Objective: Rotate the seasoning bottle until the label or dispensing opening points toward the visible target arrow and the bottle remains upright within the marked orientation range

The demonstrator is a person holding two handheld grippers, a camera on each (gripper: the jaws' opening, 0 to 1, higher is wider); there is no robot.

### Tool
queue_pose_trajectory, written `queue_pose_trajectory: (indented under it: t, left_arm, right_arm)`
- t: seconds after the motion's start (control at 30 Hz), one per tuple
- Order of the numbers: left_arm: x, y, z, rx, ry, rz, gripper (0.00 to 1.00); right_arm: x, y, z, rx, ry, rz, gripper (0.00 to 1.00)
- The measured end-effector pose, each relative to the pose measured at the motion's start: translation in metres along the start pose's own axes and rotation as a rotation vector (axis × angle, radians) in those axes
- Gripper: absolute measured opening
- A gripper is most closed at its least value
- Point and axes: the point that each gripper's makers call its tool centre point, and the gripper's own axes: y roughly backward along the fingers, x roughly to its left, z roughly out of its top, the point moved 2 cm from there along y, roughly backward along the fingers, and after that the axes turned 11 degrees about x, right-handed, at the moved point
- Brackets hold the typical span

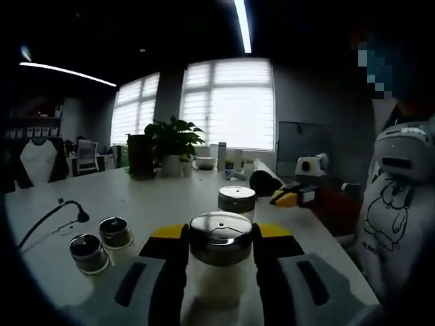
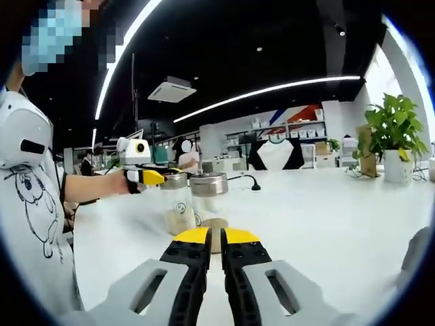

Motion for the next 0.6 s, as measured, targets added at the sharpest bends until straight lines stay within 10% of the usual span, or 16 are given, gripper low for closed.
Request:
queue_pose_trajectory:
  t: [0.3,0.6]
  left_arm:
    - [-0.002,-0.001,-0.001,0.050,0.012,-0.032,0.40]
    - [0.005,0.007,0.014,0.019,0.110,0.103,0.54]
  right_arm:
    - [0.004,-0.003,-0.004,0.042,0.073,0.009,0.03]
    - [0.015,-0.007,-0.008,0.088,0.162,0.061,0.04]
